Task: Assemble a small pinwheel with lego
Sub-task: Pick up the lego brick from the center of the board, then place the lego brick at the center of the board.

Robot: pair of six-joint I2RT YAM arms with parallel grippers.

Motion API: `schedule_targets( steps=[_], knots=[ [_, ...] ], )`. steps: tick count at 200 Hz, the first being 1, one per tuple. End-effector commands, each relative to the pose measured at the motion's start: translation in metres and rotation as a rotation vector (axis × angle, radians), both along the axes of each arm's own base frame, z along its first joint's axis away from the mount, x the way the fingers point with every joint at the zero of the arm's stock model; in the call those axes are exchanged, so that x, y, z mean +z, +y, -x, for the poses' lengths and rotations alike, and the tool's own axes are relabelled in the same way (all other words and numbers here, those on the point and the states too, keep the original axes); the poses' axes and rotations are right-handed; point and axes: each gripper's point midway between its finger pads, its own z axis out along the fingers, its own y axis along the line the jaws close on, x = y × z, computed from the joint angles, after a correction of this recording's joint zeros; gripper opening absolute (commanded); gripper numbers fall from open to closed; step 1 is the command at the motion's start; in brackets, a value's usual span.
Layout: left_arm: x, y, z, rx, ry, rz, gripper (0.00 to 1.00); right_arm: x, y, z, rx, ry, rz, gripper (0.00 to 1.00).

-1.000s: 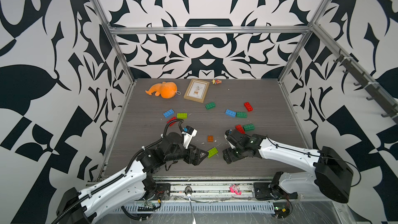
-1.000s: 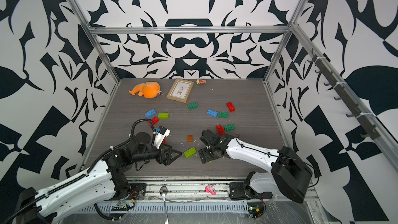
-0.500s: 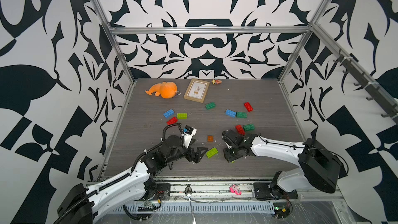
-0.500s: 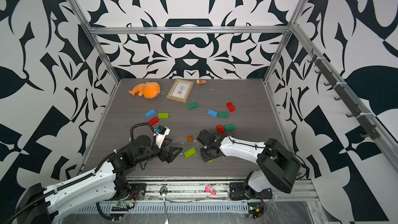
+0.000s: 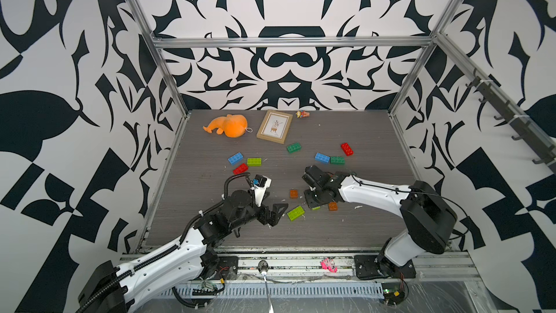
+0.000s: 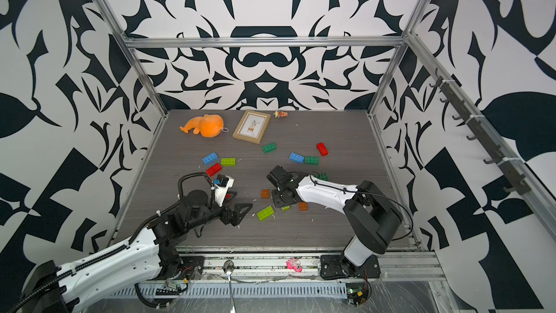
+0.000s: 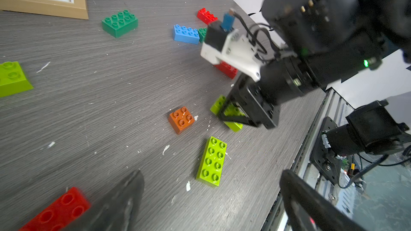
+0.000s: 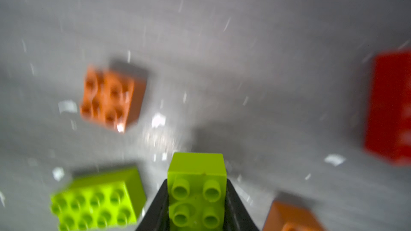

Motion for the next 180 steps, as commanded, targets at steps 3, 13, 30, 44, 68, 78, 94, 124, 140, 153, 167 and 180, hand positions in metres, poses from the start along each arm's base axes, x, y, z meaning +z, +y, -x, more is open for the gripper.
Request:
schedule_targets(
  steps=[3, 13, 30, 44, 68, 78, 94, 124, 140, 153, 167, 180],
  knots=[
    [0.004, -0.001, -0.002, 0.006, -0.014, -0.006, 1.0, 0.008, -0.015, -0.036, -0.114, -0.023, 0.032, 0.05],
    [0.003, -0.001, -0.003, 0.005, -0.013, -0.01, 1.0, 0.006, -0.015, -0.047, -0.136, -0.024, 0.027, 0.05],
    [0.002, -0.002, -0.003, 0.001, -0.009, -0.011, 1.0, 0.004, -0.01, -0.065, -0.149, -0.013, 0.03, 0.05],
    [0.0, -0.003, -0.002, -0.006, -0.005, -0.012, 1.0, 0.003, -0.005, -0.075, -0.154, -0.011, 0.039, 0.05],
    [-0.001, -0.006, -0.001, -0.017, 0.003, -0.014, 1.0, 0.0, 0.003, -0.091, -0.174, -0.007, 0.039, 0.05],
    [-0.001, -0.006, -0.001, -0.021, 0.006, -0.015, 1.0, -0.003, 0.004, -0.095, -0.179, -0.006, 0.048, 0.05],
    [-0.002, -0.007, 0.0, -0.025, 0.01, -0.016, 1.0, -0.008, 0.004, -0.099, -0.194, 0.006, 0.06, 0.06],
    [0.0, -0.007, 0.001, -0.03, 0.009, -0.009, 1.0, -0.015, 0.006, -0.099, -0.201, 0.028, 0.057, 0.21],
    [0.001, -0.007, 0.001, -0.029, 0.01, -0.006, 1.0, -0.011, 0.011, -0.098, -0.195, 0.036, 0.031, 0.38],
    [0.001, -0.006, 0.001, -0.027, 0.009, -0.006, 1.0, -0.003, 0.013, -0.097, -0.191, 0.028, 0.013, 0.52],
    [0.002, -0.005, 0.001, -0.022, 0.009, -0.003, 1.0, 0.013, 0.013, -0.096, -0.183, 0.009, -0.005, 0.61],
    [0.003, -0.004, 0.002, -0.02, 0.01, -0.001, 1.0, 0.033, 0.008, -0.093, -0.185, -0.019, -0.018, 0.69]
  ],
)
